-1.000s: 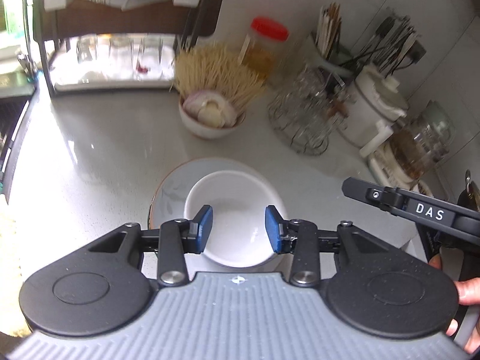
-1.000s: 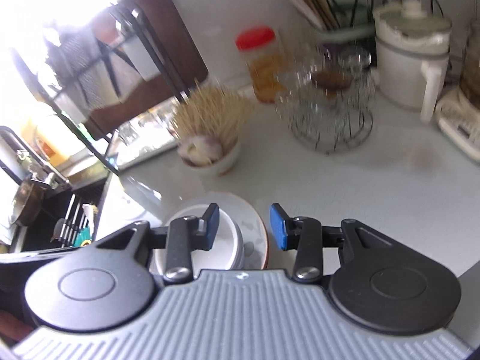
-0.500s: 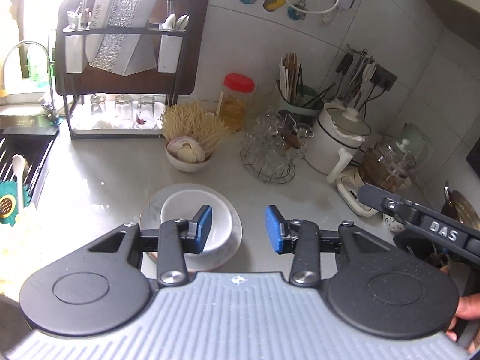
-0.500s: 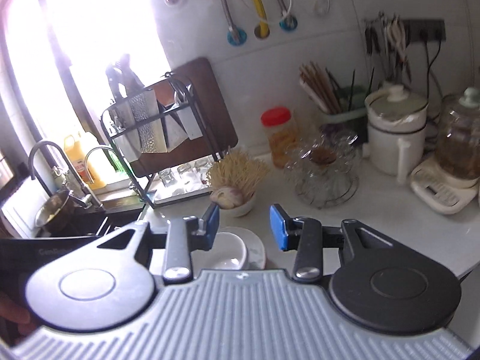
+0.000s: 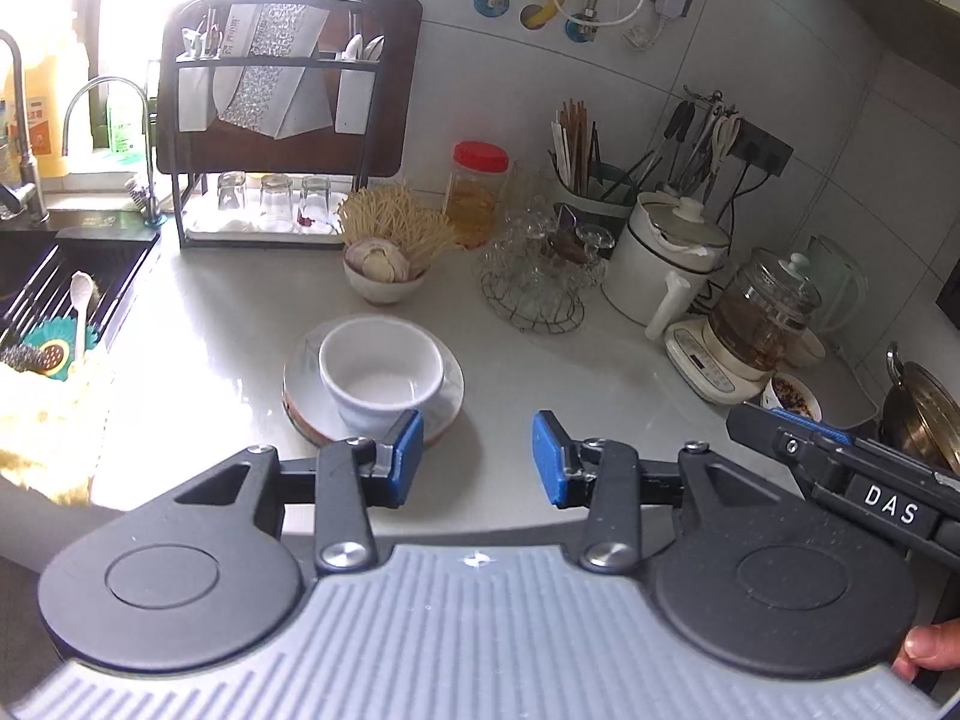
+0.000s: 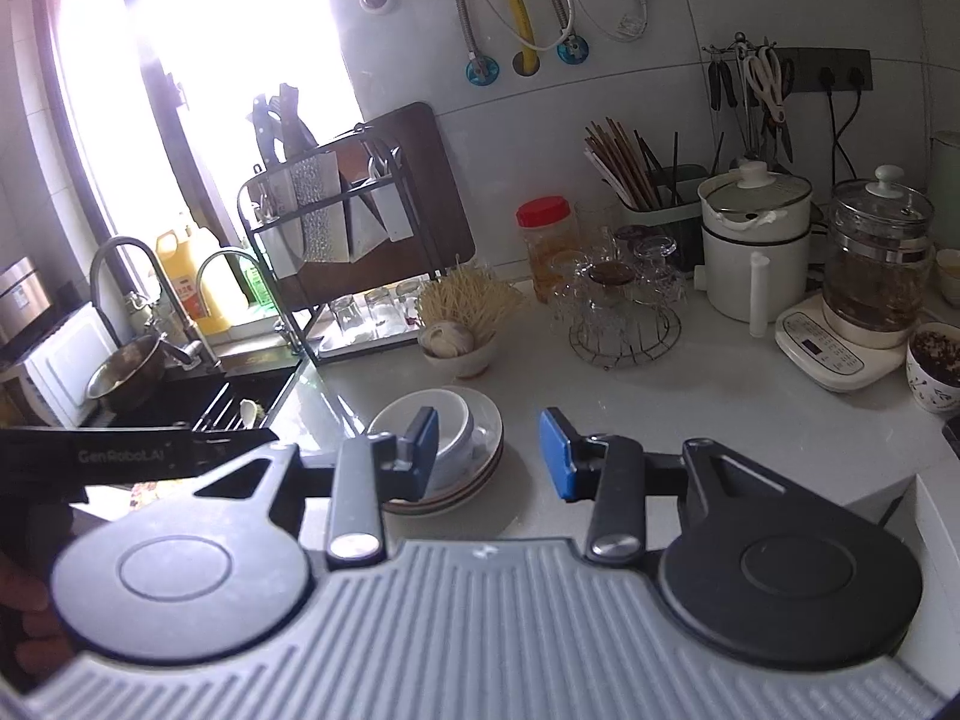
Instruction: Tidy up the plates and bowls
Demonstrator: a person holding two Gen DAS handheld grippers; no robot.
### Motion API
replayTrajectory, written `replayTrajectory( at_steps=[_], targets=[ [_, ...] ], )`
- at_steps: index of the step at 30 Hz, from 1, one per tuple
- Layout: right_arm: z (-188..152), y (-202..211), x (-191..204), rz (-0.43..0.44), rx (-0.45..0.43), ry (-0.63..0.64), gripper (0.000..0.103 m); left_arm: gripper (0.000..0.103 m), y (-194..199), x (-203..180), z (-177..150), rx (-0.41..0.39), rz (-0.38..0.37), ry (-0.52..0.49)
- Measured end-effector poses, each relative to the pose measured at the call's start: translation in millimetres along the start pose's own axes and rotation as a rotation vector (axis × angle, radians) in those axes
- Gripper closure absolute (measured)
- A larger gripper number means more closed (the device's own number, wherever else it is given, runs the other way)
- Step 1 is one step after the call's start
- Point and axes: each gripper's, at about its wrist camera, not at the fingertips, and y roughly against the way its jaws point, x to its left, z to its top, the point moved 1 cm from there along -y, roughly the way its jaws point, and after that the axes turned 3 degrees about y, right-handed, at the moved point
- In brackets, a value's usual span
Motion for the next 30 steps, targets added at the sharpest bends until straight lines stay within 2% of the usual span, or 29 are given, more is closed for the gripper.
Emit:
replayTrajectory(
  at_steps=[7,15,30],
  targets=[
    [-15,24,-2,-0.002,0.009,-0.001,0.061,0.054,23,-18,-28,-0.004,0.009,-0.021],
    [-35,42,8,0.004,0.032,0.017,0.062,0.054,47,-19,-56,-0.019,0.029,0.000],
    [-49,56,21,0.028,0.038,0.034,0.062,0.053,73,-13,-77,-0.031,0.070,0.002]
  ],
)
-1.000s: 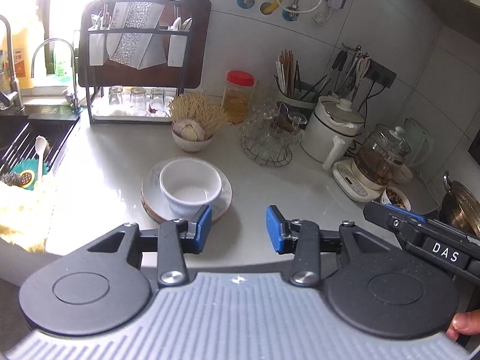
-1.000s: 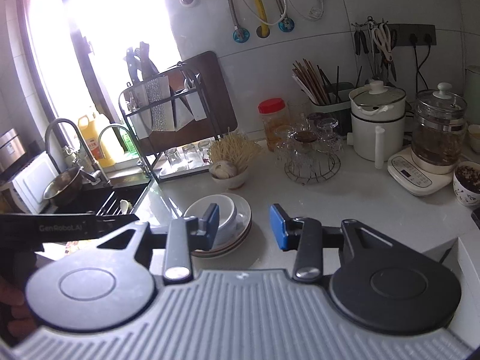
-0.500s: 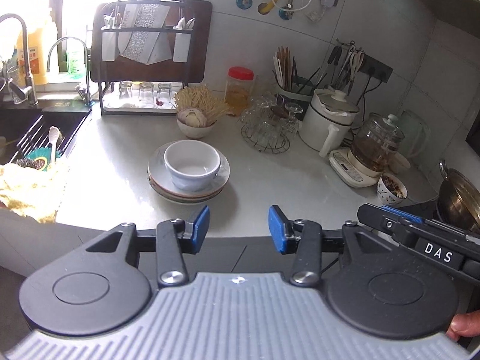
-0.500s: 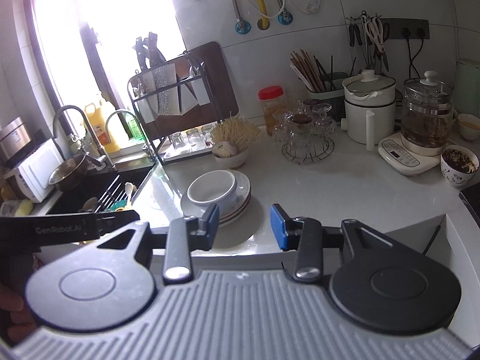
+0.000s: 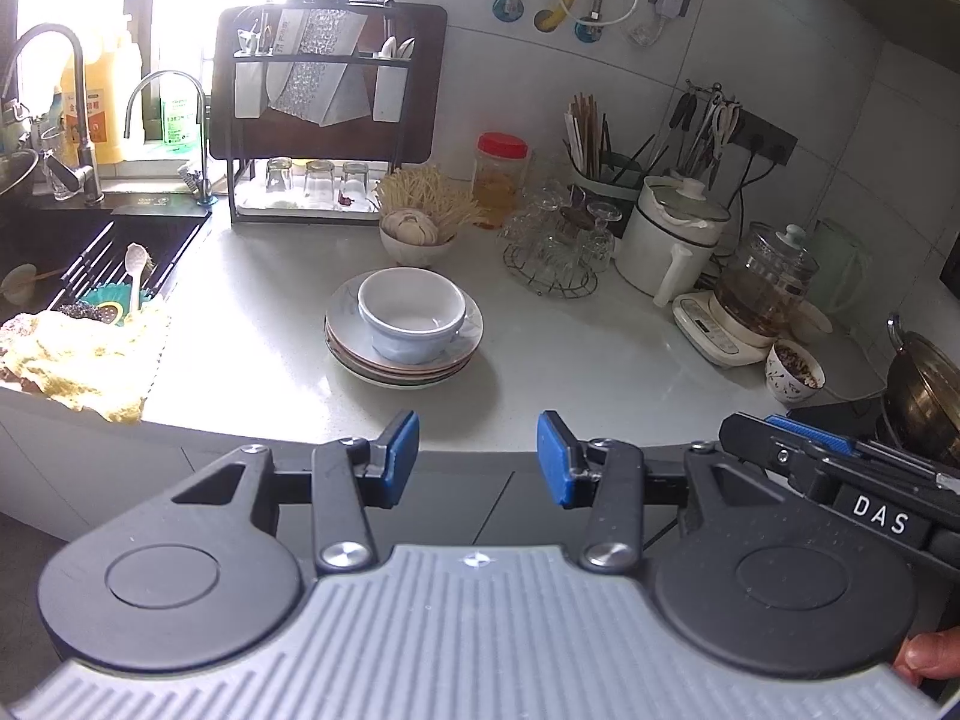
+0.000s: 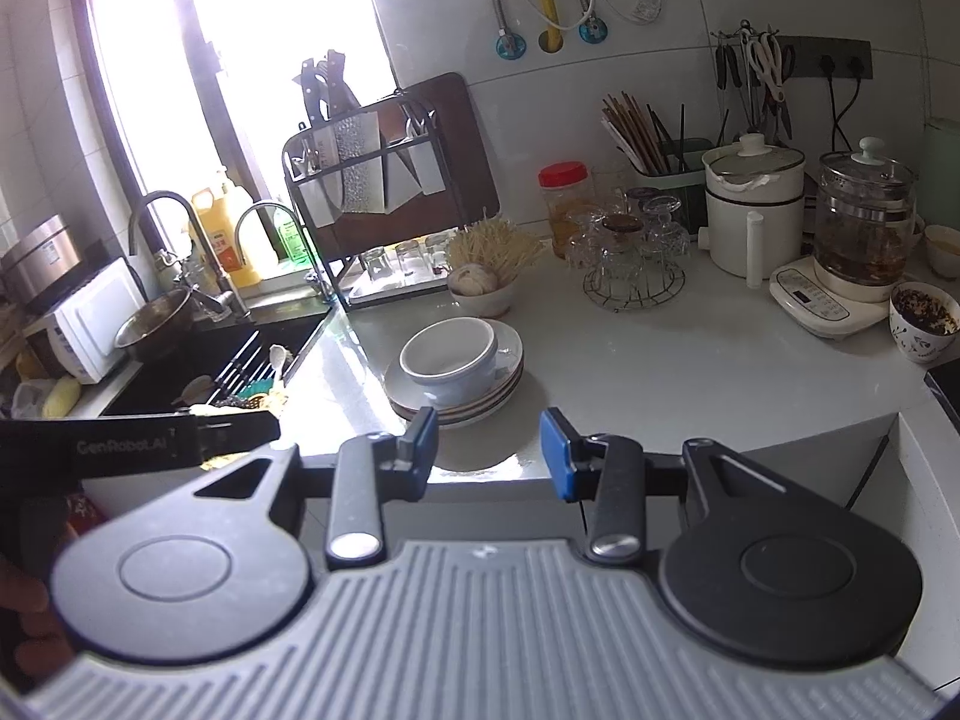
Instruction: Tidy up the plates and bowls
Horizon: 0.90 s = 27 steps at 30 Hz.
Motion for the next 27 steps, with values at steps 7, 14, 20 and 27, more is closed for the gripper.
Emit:
replayTrajectory(
  at_steps=[7,14,20,27],
  targets=[
    [-5,5,4,0.007,0.003,0.012,0.062,0.053,12,1,-8,-0.007,0.006,0.010],
    [-6,12,7,0.009,-0.004,0.022,0.062,0.047,24,1,-10,-0.027,0.019,0.015],
    [-7,17,6,-0.019,-0.026,0.022,0.030,0.028,29,0,-10,-0.023,0.011,0.001],
    [-4,22,5,-0.040,-0.046,0.039,0.018,0.009,37,2,-8,-0.049,0.010,-0.016]
  ],
)
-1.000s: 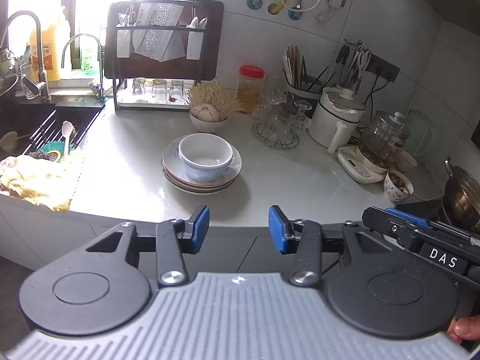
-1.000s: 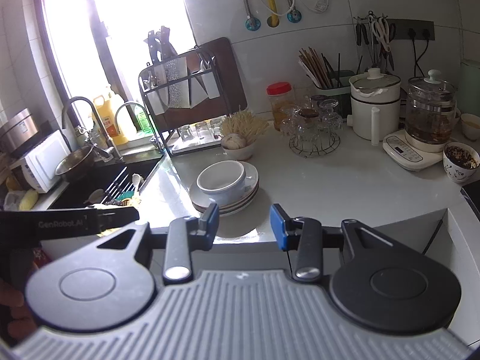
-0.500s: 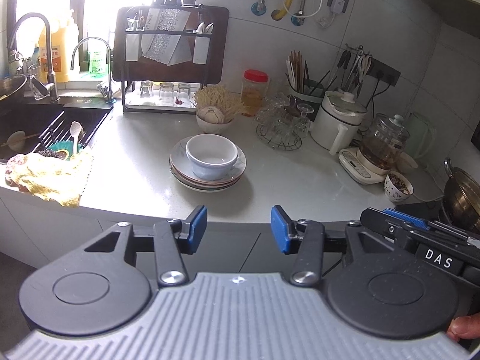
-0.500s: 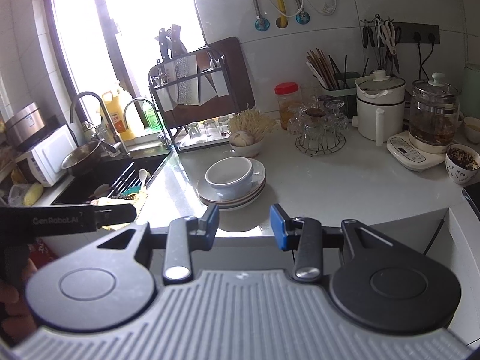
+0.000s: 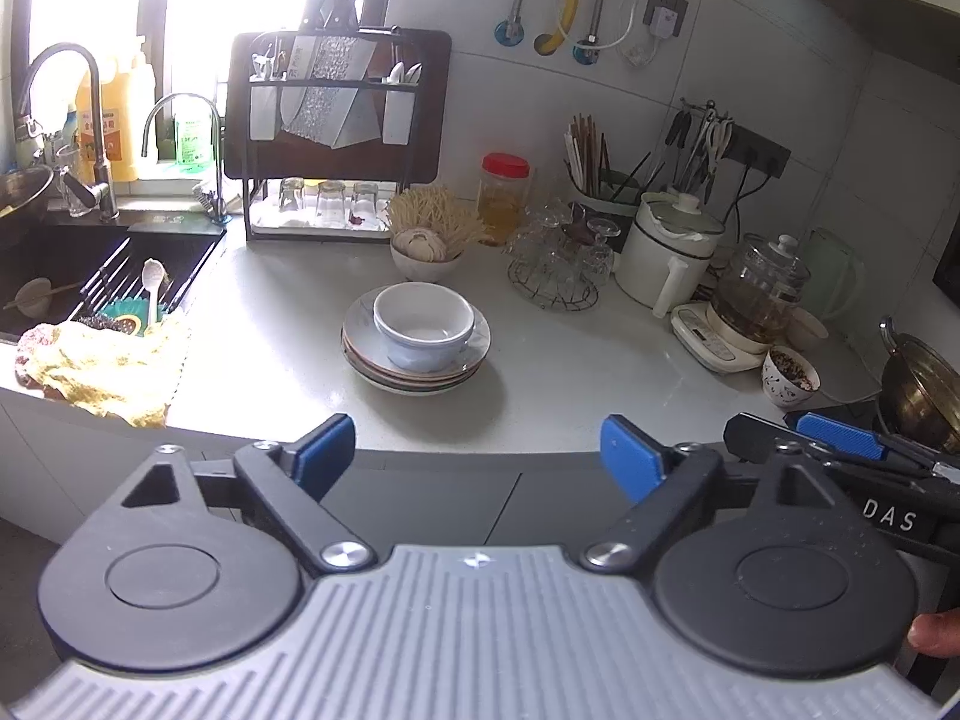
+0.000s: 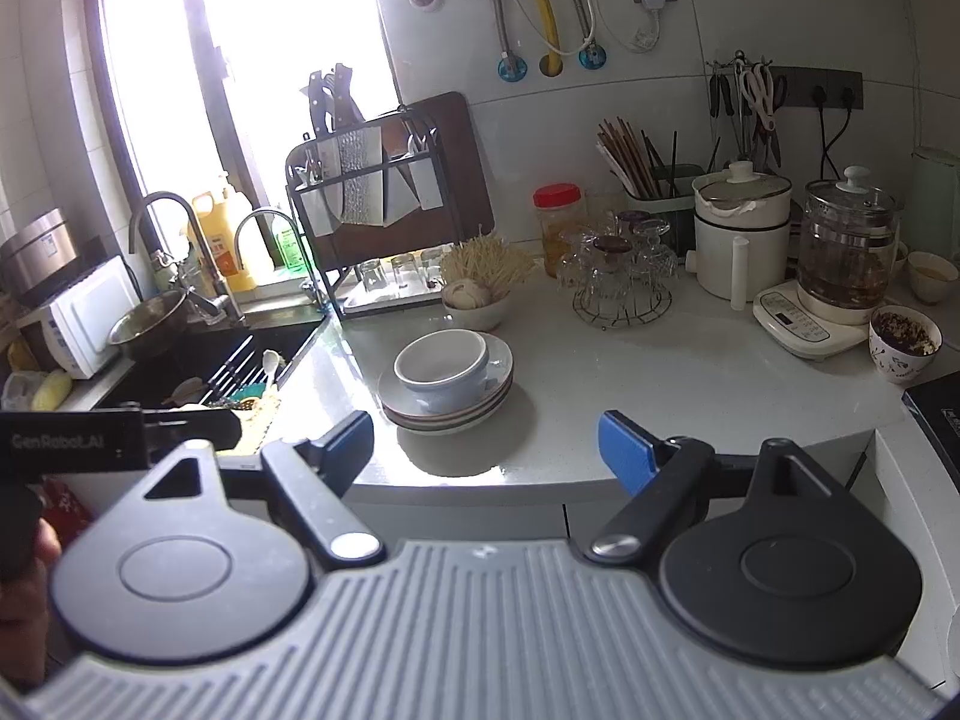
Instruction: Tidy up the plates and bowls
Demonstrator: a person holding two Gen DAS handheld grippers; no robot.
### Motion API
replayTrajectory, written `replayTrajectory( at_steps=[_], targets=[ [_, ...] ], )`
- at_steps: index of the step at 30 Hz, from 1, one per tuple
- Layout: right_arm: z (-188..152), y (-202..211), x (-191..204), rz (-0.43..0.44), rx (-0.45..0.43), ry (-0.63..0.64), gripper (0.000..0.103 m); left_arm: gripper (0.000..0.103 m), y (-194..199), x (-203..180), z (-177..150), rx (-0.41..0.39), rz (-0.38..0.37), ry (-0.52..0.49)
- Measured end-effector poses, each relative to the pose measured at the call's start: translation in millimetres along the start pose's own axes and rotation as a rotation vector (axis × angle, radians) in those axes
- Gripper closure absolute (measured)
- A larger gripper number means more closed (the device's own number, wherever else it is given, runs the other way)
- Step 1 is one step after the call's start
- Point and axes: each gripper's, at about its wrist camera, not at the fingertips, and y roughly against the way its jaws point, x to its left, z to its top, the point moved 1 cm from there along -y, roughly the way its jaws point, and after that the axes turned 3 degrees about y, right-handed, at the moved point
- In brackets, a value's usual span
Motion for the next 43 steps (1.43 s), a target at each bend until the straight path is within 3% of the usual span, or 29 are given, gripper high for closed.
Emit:
replayTrajectory(
  at_steps=[5,6,43],
  targets=[
    [0,2,2,-0.011,-0.008,0.012,0.010,0.004,1,-2,2,-0.016,0.019,-0.028],
    [0,1,2,-0.020,-0.004,0.013,0.000,0.003,0,-2,2,-0.015,0.019,-0.030],
    [-5,1,1,-0.015,0.019,-0.032,0.000,0.003,-1,0,-9,0.024,0.071,-0.031]
  ],
)
